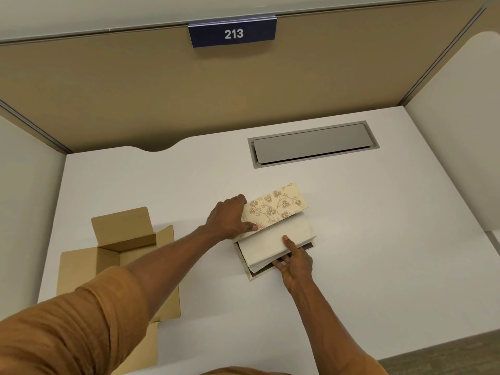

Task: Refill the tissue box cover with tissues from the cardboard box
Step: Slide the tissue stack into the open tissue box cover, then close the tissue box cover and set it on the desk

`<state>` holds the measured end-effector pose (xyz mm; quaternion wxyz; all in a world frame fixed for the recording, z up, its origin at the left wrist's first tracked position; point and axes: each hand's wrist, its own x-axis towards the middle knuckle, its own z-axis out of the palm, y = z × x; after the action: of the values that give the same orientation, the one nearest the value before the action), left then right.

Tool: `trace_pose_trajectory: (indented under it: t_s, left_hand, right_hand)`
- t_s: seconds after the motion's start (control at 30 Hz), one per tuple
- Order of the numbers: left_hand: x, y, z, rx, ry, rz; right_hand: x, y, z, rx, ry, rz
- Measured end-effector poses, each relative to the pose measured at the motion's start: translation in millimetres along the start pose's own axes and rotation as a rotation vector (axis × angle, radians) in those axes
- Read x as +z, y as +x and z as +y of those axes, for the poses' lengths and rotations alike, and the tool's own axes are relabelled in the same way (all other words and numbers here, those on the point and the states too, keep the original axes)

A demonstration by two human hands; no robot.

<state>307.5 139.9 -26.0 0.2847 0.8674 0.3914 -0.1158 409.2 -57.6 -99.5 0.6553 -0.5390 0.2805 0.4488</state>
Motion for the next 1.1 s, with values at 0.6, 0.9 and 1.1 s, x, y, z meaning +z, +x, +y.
trace_pose_trajectory:
  t_s: [0.6, 0.9, 1.1]
  left_hand:
    - [17, -29, 15, 0.086, 0.091, 0.083]
    - [36, -45, 14, 0.180, 0.160, 0.127]
    - [42, -52, 16, 0.178, 0.143, 0.142]
  right_hand:
    - [-5, -1, 2, 0.010, -0.028, -0.042]
    - [0, 10, 5, -0.025, -0.007, -0.097]
    - [2, 7, 6, -0.099, -0.041, -0.120]
